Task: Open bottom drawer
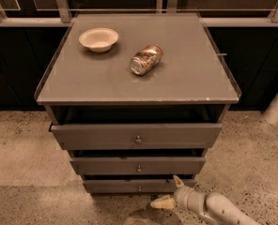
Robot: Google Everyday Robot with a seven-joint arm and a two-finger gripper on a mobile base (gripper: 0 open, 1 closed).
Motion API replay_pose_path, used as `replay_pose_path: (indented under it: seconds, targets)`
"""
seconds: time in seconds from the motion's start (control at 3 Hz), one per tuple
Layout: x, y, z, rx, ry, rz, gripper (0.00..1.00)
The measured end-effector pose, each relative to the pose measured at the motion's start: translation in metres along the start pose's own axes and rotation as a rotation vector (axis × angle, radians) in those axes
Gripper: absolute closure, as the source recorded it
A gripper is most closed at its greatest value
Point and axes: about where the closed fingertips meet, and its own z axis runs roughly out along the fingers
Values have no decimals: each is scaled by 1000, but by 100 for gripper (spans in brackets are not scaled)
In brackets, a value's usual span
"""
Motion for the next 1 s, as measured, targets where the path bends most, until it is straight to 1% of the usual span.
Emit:
replay_pose_path:
  seconds: [0.33,0.67,1.0]
  targets:
    - [7,-9,7,2,4,0,0]
    - [21,-21,31,-9,7,12,0]
    - [29,-35,50,-7,-1,22,0]
